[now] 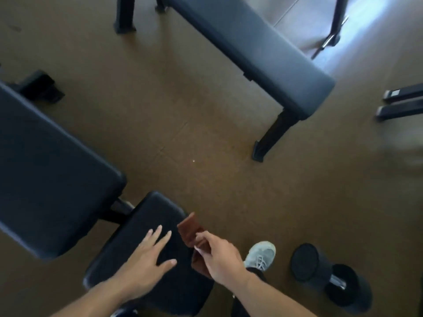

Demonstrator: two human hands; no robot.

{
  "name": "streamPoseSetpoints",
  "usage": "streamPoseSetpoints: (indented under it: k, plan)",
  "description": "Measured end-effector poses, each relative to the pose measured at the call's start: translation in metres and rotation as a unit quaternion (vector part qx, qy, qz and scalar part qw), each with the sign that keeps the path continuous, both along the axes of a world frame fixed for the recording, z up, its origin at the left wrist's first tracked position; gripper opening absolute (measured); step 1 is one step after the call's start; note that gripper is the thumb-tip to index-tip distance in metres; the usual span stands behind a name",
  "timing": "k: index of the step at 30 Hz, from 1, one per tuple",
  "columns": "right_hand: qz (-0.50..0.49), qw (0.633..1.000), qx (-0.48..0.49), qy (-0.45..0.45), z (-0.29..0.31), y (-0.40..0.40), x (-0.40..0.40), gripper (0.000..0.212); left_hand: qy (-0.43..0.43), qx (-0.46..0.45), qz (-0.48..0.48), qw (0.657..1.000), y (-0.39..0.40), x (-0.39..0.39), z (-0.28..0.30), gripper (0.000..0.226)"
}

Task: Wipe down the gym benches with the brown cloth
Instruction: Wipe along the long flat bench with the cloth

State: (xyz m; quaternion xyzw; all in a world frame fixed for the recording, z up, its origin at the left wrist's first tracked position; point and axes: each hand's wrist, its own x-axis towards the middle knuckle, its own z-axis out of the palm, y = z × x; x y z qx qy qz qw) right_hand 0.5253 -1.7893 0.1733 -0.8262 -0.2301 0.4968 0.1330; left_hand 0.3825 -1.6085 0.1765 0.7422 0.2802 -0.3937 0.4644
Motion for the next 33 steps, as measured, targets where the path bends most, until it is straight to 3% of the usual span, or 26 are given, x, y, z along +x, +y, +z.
streamPoseSetpoints:
  k: [2, 5, 9, 11, 13, 15, 17, 20, 22, 24, 26, 28, 31, 33]
  plan:
    - [-0.116, 0.99, -0.009, 0.08, -0.005, -0.005, 0.045, 0.02, -0.007, -0.017, 0.059, 0.998, -0.016, 0.058, 0.004, 0.077]
    - [-0.206, 0.969, 0.019, 0.133, -0.006, -0.036, 0.119, 0.021, 0.017, -0.049, 0.158, 0.986, -0.044, 0.153, 0.01, 0.084]
    - [-0.164, 0.971, 0.073, 0.156, 0.013, -0.082, 0.222, 0.024, 0.035, -0.046, 0.281, 0.958, -0.1, 0.264, 0.018, 0.051]
    - [-0.14, 0.968, 0.095, 0.183, 0.029, -0.097, 0.272, 0.027, 0.05, -0.077, 0.367, 0.926, -0.129, 0.313, 0.021, 0.033]
    - [-0.136, 0.964, 0.104, 0.205, 0.046, -0.109, 0.315, 0.025, 0.041, -0.139, 0.456, 0.878, -0.156, 0.356, 0.032, 0.033]
    - [-0.129, 0.967, 0.106, 0.192, 0.063, -0.118, 0.351, 0.026, 0.036, -0.166, 0.504, 0.847, -0.174, 0.391, 0.042, 0.047]
    - [-0.128, 0.974, 0.12, 0.143, 0.077, -0.126, 0.378, 0.032, 0.03, -0.199, 0.485, 0.851, -0.182, 0.418, 0.048, 0.052]
    - [-0.164, 0.978, 0.127, 0.006, 0.085, -0.136, 0.402, 0.045, 0.012, -0.209, 0.315, 0.926, -0.184, 0.439, 0.046, 0.035]
    - [-0.192, 0.97, 0.115, -0.095, 0.086, -0.139, 0.413, 0.046, 0.004, -0.165, 0.216, 0.962, -0.184, 0.451, 0.042, 0.016]
    - [-0.23, 0.951, 0.108, -0.176, 0.085, -0.136, 0.43, 0.04, -0.018, -0.087, 0.157, 0.984, -0.18, 0.463, 0.033, 0.017]
    - [-0.259, 0.934, 0.101, -0.225, 0.079, -0.131, 0.454, 0.04, -0.032, 0.015, 0.117, 0.992, -0.167, 0.475, 0.023, 0.025]
    - [-0.284, 0.921, 0.094, -0.25, 0.071, -0.123, 0.48, 0.038, -0.041, 0.05, 0.078, 0.995, -0.151, 0.487, 0.019, 0.024]
    - [-0.307, 0.902, 0.089, -0.29, 0.063, -0.099, 0.527, 0.035, -0.059, 0.005, 0.072, 0.996, -0.127, 0.517, 0.02, 0.024]
    - [-0.32, 0.89, 0.092, -0.31, 0.057, -0.077, 0.565, 0.041, -0.065, -0.037, 0.124, 0.989, -0.111, 0.544, 0.023, 0.03]
